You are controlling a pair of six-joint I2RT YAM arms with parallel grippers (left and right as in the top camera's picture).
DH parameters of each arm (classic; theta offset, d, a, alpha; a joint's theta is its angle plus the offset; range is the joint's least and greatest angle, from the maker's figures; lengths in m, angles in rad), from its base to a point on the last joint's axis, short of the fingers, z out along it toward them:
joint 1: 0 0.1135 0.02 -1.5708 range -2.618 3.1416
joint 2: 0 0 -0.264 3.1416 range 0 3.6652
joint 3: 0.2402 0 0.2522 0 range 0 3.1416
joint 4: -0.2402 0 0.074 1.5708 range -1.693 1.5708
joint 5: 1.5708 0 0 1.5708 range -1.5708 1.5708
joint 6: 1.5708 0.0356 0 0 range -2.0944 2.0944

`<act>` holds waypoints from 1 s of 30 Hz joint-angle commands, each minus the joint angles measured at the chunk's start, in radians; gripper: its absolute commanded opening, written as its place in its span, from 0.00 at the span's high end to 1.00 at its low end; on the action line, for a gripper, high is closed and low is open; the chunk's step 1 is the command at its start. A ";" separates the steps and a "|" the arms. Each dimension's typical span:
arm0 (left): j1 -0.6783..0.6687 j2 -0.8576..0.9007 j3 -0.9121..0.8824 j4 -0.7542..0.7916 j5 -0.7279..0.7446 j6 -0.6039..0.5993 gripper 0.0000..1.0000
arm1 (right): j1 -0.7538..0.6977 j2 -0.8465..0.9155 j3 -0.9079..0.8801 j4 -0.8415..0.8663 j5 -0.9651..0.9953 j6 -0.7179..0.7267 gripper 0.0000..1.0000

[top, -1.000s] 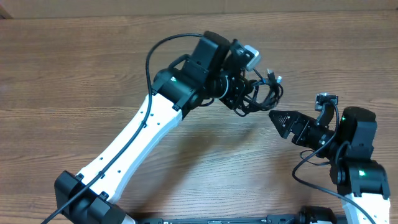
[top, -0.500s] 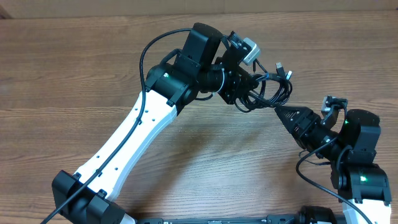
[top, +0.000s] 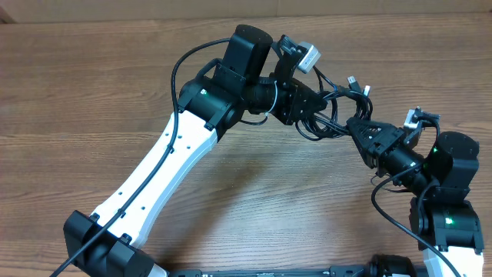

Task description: Untangle cables

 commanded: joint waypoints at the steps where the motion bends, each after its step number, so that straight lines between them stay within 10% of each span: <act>1: 0.004 -0.028 0.022 0.011 0.045 -0.024 0.96 | -0.003 -0.009 0.021 0.008 -0.006 0.005 0.89; 10: 0.004 -0.028 0.022 0.012 0.032 0.092 0.96 | -0.003 -0.009 0.021 0.005 -0.006 -0.004 0.96; 19: 0.003 -0.028 0.022 -0.106 0.043 0.531 0.96 | -0.003 -0.009 0.021 -0.066 -0.032 -0.278 0.96; 30: -0.017 -0.028 0.022 -0.143 0.036 0.589 0.96 | -0.003 0.012 0.021 -0.150 -0.008 -0.319 0.96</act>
